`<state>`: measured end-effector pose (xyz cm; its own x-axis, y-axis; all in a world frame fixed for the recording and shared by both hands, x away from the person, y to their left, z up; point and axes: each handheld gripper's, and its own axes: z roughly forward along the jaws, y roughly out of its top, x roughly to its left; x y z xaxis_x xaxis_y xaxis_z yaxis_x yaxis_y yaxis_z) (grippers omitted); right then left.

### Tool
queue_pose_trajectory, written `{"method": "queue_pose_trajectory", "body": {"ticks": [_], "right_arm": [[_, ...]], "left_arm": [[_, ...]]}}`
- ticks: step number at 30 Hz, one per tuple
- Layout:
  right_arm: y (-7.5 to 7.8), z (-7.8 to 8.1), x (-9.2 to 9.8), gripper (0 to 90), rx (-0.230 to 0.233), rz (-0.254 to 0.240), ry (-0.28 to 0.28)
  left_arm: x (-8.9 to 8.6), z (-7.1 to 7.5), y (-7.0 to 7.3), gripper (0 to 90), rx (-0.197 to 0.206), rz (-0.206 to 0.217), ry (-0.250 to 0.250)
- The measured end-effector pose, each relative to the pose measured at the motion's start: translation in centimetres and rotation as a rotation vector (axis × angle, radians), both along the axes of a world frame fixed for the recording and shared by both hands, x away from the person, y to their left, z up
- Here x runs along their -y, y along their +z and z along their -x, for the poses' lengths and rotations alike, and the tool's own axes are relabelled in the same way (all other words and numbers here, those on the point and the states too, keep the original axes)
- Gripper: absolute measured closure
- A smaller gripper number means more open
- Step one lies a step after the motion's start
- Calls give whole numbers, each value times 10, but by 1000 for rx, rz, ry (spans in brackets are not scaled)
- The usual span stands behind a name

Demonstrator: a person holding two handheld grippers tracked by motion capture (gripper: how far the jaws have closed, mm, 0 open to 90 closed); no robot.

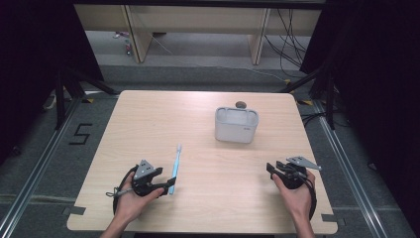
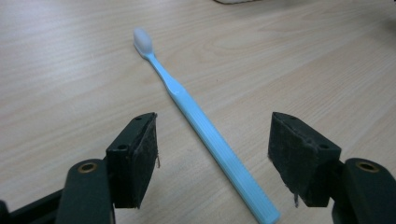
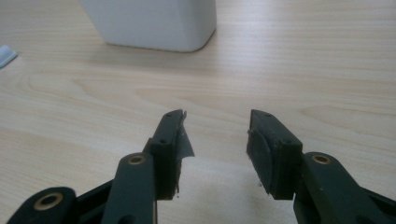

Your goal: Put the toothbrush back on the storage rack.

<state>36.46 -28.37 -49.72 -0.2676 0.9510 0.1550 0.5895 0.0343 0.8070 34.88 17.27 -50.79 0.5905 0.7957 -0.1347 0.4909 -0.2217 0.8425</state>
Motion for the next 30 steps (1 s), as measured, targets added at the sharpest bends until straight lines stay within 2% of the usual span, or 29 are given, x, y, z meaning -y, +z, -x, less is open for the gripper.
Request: {"method": "queue_pose_trajectory", "body": {"ticks": [1, 2, 3, 5, 6, 7, 8, 9, 10, 13, 14, 15, 16, 17, 18, 19, 20, 22, 23, 24, 25, 28, 29, 30], "right_arm": [[0, 0, -1, 559, -21, -16, 13], [1, 2, -4, 551, -57, -28, 0], [1, 1, -3, 546, -48, 17, 24], [-1, 0, -6, 547, -57, 41, 40], [1, 2, -9, 545, -69, 46, 37], [0, 2, -12, 538, -70, 44, 27], [-1, -1, -11, 531, -61, 87, 38], [1, 1, -12, 525, -88, 79, 33], [1, 1, -13, 517, -87, 87, 28], [1, 2, -15, 501, -113, 77, 23], [1, 2, -14, 500, -108, 78, 32], [2, 3, -13, 500, -101, 101, 36], [1, 2, -13, 500, -98, 86, 56], [3, 3, -14, 500, -109, 103, 49], [3, 3, -14, 499, -103, 115, 52], [3, 2, -14, 497, -112, 105, 60], [3, 2, -15, 496, -108, 123, 54], [6, 5, -18, 494, -138, 118, 44], [6, 4, -16, 494, -123, 143, 50], [6, 4, -17, 494, -116, 140, 54], [6, 5, -20, 493, -136, 115, 38], [7, 5, -20, 489, -137, 116, 36], [6, 5, -19, 488, -132, 126, 38], [6, 4, -17, 487, -124, 147, 44]], "left_arm": [[-1, 0, 5, 323, -9, -19, 0], [-1, -1, 10, 324, -12, -33, -7], [-1, -2, 15, 328, -13, -47, -7], [0, -5, 25, 330, -36, -94, -24], [2, -6, 29, 329, -42, -110, -16], [3, -9, 33, 330, -59, -124, -25], [4, -11, 37, 330, -78, -147, -30], [5, -14, 39, 327, -103, -178, -37], [6, -17, 42, 326, -127, -214, -40], [13, -25, 45, 326, -186, -245, -17], [16, -27, 46, 326, -211, -247, -10], [17, -30, 47, 330, -239, -263, -11], [18, -32, 49, 333, -260, -274, -11], [19, -35, 51, 338, -287, -283, -9], [21, -38, 53, 343, -304, -289, 3], [22, -41, 54, 344, -316, -297, 2], [24, -43, 56, 347, -333, -303, 17], [26, -50, 57, 337, -365, -346, 25], [26, -54, 57, 334, -373, -359, 25], [27, -57, 56, 327, -397, -357, 43], [27, -61, 55, 321, -419, -363, 45], [29, -69, 51, 314, -465, -372, 62], [31, -70, 49, 314, -492, -359, 75], [32, -73, 48, 315, -509, -368, 67]]}}
